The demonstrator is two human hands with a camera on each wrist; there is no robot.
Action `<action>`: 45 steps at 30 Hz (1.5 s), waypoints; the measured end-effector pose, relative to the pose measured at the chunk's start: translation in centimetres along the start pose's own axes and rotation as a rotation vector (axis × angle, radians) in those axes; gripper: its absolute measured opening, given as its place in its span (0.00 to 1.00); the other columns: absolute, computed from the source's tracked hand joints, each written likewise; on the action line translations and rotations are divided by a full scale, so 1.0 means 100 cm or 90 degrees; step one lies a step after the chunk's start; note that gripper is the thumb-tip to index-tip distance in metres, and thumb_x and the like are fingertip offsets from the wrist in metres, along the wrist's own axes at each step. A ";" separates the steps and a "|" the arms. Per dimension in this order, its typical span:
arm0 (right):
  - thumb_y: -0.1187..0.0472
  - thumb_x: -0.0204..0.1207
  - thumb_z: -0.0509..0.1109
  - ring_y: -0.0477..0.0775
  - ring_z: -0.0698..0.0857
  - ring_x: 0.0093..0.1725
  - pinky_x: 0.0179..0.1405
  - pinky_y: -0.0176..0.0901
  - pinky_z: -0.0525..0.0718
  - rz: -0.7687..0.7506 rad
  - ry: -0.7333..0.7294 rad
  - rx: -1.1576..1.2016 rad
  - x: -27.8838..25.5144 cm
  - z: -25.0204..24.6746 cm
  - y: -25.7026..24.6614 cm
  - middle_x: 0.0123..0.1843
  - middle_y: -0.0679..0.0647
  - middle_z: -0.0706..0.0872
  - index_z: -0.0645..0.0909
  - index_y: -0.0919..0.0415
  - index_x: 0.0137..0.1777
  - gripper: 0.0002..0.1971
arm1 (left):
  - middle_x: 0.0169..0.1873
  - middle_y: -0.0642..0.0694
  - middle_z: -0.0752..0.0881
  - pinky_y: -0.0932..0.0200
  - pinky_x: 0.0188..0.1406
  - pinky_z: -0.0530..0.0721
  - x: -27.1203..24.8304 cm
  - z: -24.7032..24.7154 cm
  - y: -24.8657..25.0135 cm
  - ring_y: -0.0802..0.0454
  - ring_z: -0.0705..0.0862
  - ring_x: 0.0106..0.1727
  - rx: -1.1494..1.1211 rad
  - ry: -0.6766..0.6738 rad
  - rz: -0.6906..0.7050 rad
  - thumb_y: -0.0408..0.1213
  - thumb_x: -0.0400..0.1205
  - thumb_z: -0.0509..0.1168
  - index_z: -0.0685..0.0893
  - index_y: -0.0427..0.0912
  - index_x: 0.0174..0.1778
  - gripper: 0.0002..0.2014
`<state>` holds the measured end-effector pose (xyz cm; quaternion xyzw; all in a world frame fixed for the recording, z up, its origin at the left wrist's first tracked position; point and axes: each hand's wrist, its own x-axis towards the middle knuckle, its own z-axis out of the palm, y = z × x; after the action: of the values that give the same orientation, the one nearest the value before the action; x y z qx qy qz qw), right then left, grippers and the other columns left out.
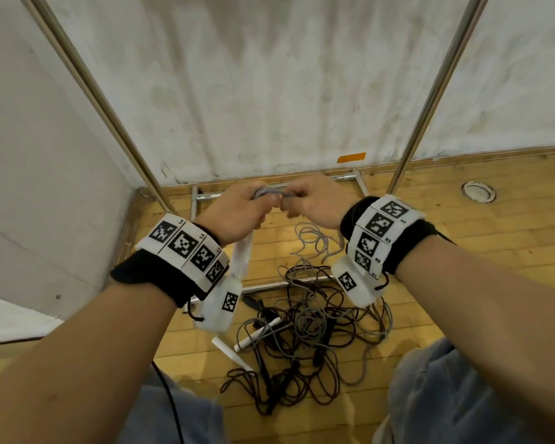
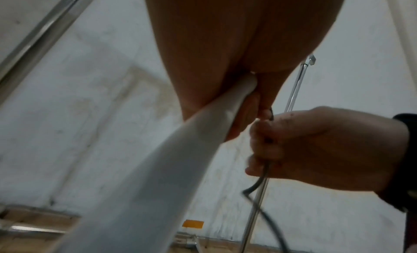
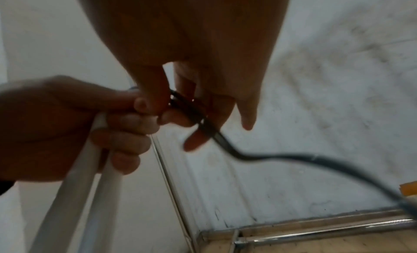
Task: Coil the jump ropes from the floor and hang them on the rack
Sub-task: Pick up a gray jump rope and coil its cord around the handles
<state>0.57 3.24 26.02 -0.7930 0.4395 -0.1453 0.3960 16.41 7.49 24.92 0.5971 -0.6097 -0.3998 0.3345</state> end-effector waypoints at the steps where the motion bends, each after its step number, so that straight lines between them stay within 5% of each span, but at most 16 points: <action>1: 0.58 0.78 0.67 0.49 0.80 0.33 0.36 0.43 0.74 -0.003 0.014 0.010 0.001 -0.004 0.000 0.31 0.51 0.81 0.81 0.56 0.37 0.09 | 0.26 0.49 0.74 0.59 0.31 0.74 0.000 -0.002 0.000 0.53 0.72 0.28 0.004 0.012 0.003 0.34 0.84 0.62 0.79 0.40 0.41 0.07; 6: 0.52 0.74 0.72 0.47 0.69 0.22 0.27 0.40 0.72 -0.051 0.095 0.112 0.001 -0.015 -0.011 0.17 0.43 0.69 0.81 0.59 0.30 0.15 | 0.29 0.47 0.84 0.62 0.35 0.77 -0.002 -0.006 -0.003 0.57 0.79 0.30 0.058 0.014 -0.006 0.37 0.82 0.65 0.83 0.39 0.37 0.09; 9: 0.49 0.78 0.67 0.48 0.66 0.21 0.25 0.38 0.70 -0.063 0.165 0.115 0.001 -0.014 -0.011 0.18 0.48 0.65 0.79 0.72 0.32 0.24 | 0.35 0.53 0.88 0.62 0.39 0.74 -0.002 0.001 -0.006 0.68 0.80 0.32 0.100 -0.013 -0.026 0.38 0.83 0.62 0.85 0.42 0.36 0.12; 12: 0.49 0.80 0.64 0.53 0.69 0.26 0.26 0.38 0.70 -0.064 0.205 0.094 0.002 -0.011 -0.007 0.24 0.56 0.68 0.77 0.80 0.38 0.28 | 0.34 0.53 0.87 0.59 0.40 0.75 -0.001 0.006 -0.006 0.66 0.81 0.34 0.100 0.007 -0.021 0.38 0.83 0.60 0.81 0.47 0.36 0.10; 15: 0.52 0.82 0.61 0.49 0.74 0.27 0.32 0.37 0.72 -0.064 0.190 0.057 0.001 -0.008 -0.002 0.27 0.52 0.76 0.82 0.69 0.44 0.19 | 0.31 0.48 0.80 0.54 0.39 0.78 -0.003 0.008 -0.005 0.57 0.81 0.32 0.121 0.053 0.008 0.39 0.85 0.57 0.74 0.45 0.37 0.10; 17: 0.55 0.82 0.62 0.39 0.76 0.30 0.37 0.31 0.72 -0.090 0.163 0.066 -0.001 -0.004 -0.003 0.31 0.41 0.76 0.81 0.59 0.60 0.13 | 0.30 0.48 0.75 0.45 0.41 0.79 -0.004 0.008 -0.003 0.50 0.76 0.34 0.127 0.071 0.030 0.38 0.87 0.56 0.74 0.44 0.39 0.10; 21: 0.53 0.77 0.69 0.32 0.74 0.33 0.38 0.20 0.71 -0.150 0.130 -0.020 -0.007 0.004 -0.006 0.36 0.39 0.76 0.67 0.44 0.77 0.28 | 0.31 0.52 0.75 0.57 0.34 0.72 -0.003 0.005 -0.001 0.56 0.73 0.31 0.157 0.075 0.059 0.39 0.84 0.62 0.78 0.39 0.45 0.07; 23: 0.54 0.78 0.67 0.35 0.78 0.44 0.48 0.27 0.74 -0.179 0.150 -0.149 -0.007 0.003 -0.005 0.50 0.44 0.85 0.71 0.47 0.75 0.24 | 0.31 0.54 0.74 0.61 0.32 0.69 -0.003 0.003 -0.002 0.58 0.73 0.32 0.171 0.078 0.051 0.37 0.81 0.65 0.76 0.44 0.42 0.05; 24: 0.54 0.79 0.66 0.44 0.81 0.50 0.53 0.37 0.76 -0.187 0.159 -0.198 -0.007 0.001 -0.005 0.54 0.49 0.86 0.75 0.50 0.71 0.20 | 0.32 0.55 0.75 0.60 0.33 0.70 -0.004 0.003 -0.004 0.58 0.73 0.33 0.187 0.074 0.044 0.36 0.80 0.66 0.75 0.46 0.41 0.06; 26: 0.53 0.82 0.62 0.54 0.81 0.48 0.47 0.44 0.75 -0.196 0.162 -0.259 -0.005 -0.003 -0.003 0.46 0.52 0.86 0.84 0.55 0.57 0.12 | 0.32 0.53 0.76 0.58 0.34 0.71 -0.005 0.002 -0.008 0.54 0.74 0.35 0.232 0.067 0.027 0.36 0.79 0.68 0.75 0.47 0.37 0.09; 28: 0.52 0.82 0.61 0.51 0.77 0.38 0.34 0.41 0.68 -0.170 0.142 -0.277 -0.003 -0.007 -0.003 0.33 0.47 0.79 0.80 0.54 0.39 0.12 | 0.32 0.51 0.77 0.57 0.35 0.71 -0.005 0.001 -0.013 0.52 0.75 0.36 0.254 0.064 0.015 0.36 0.79 0.68 0.76 0.45 0.36 0.08; 32: 0.51 0.81 0.63 0.45 0.70 0.27 0.25 0.37 0.61 -0.085 0.140 -0.221 0.004 -0.016 -0.001 0.25 0.47 0.72 0.72 0.51 0.27 0.18 | 0.27 0.50 0.73 0.59 0.28 0.66 -0.003 -0.002 -0.021 0.54 0.71 0.28 0.248 0.050 -0.015 0.41 0.82 0.66 0.72 0.46 0.31 0.15; 34: 0.53 0.79 0.66 0.47 0.70 0.26 0.25 0.38 0.63 -0.065 0.124 -0.189 0.006 -0.020 0.001 0.25 0.47 0.72 0.77 0.54 0.30 0.16 | 0.26 0.50 0.74 0.60 0.27 0.67 -0.002 -0.002 -0.023 0.55 0.71 0.27 0.248 0.038 -0.020 0.43 0.83 0.64 0.73 0.46 0.31 0.15; 36: 0.54 0.78 0.67 0.43 0.73 0.29 0.27 0.34 0.66 -0.057 0.096 -0.148 0.006 -0.022 0.002 0.33 0.46 0.76 0.83 0.56 0.46 0.07 | 0.25 0.51 0.74 0.60 0.27 0.68 -0.003 0.000 -0.023 0.56 0.71 0.25 0.236 0.031 -0.009 0.44 0.85 0.62 0.75 0.46 0.35 0.13; 39: 0.53 0.80 0.65 0.43 0.78 0.38 0.35 0.31 0.69 -0.089 0.069 -0.109 0.005 -0.014 0.002 0.45 0.46 0.81 0.80 0.53 0.63 0.14 | 0.20 0.56 0.70 0.65 0.25 0.65 -0.003 -0.001 -0.019 0.61 0.68 0.21 0.204 0.028 0.030 0.43 0.85 0.61 0.73 0.50 0.31 0.15; 45: 0.59 0.84 0.59 0.37 0.72 0.21 0.22 0.26 0.68 -0.134 0.142 -0.018 0.005 -0.011 -0.008 0.24 0.43 0.71 0.83 0.59 0.43 0.12 | 0.25 0.53 0.81 0.65 0.26 0.78 -0.004 -0.002 -0.016 0.58 0.78 0.24 0.128 0.024 0.022 0.45 0.82 0.66 0.79 0.48 0.36 0.10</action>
<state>0.71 2.52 27.24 -0.8192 0.3970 -0.2674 0.3160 17.34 7.95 23.67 0.6242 -0.6506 -0.3197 0.2912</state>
